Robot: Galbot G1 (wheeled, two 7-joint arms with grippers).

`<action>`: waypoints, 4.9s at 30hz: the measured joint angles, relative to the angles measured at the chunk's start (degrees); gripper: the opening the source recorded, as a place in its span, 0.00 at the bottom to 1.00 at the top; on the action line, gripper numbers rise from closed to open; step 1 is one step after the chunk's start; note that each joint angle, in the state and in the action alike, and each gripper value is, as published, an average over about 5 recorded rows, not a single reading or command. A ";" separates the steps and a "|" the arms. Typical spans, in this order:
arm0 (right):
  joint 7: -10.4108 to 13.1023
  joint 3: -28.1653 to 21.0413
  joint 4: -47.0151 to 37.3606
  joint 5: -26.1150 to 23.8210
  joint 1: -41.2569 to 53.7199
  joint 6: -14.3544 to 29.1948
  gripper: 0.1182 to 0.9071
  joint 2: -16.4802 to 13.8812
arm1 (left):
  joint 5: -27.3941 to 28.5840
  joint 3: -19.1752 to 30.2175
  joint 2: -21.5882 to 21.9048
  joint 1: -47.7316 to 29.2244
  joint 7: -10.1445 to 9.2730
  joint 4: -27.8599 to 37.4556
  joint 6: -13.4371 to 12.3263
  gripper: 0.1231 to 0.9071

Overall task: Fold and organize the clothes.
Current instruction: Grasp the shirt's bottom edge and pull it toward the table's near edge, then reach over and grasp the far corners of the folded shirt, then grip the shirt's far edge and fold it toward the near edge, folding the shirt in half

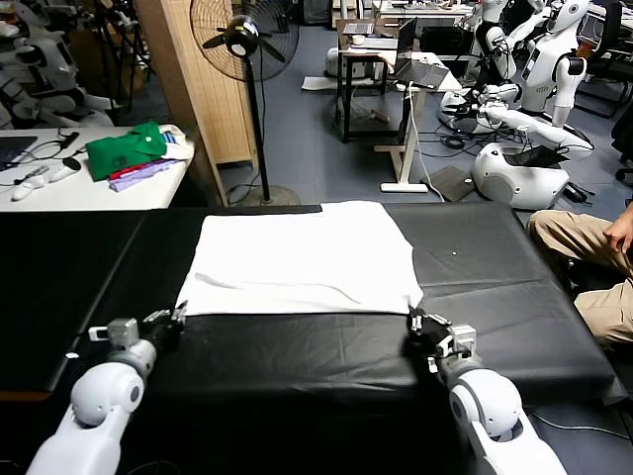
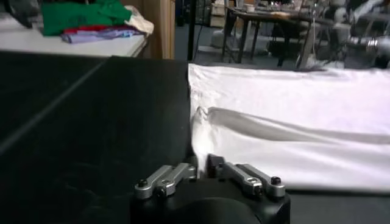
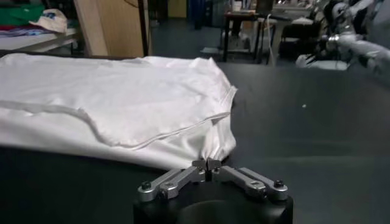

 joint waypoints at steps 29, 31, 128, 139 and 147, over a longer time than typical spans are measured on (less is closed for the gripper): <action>-1.31 7.57 19.61 -2.66 -20.89 -9.20 0.56 -3.94 | 0.47 -7.94 5.71 30.77 -3.09 -25.89 4.10 0.10; -1.80 8.37 20.82 -2.22 -21.74 -9.20 0.69 -4.56 | -0.04 -8.49 5.75 31.28 -3.32 -26.42 4.50 0.21; 1.01 -12.32 -13.68 17.91 27.58 -5.57 0.00 -10.53 | -10.24 8.87 11.91 -13.07 -6.60 -2.68 6.72 0.01; 0.93 -9.25 -3.21 13.42 17.35 -9.23 0.00 -14.36 | -7.43 4.36 10.93 -1.98 -7.00 -12.92 7.02 0.01; 0.46 -8.92 -0.81 12.23 11.90 -9.22 0.00 -14.41 | -3.02 1.26 10.60 5.51 -6.09 -16.39 7.01 0.01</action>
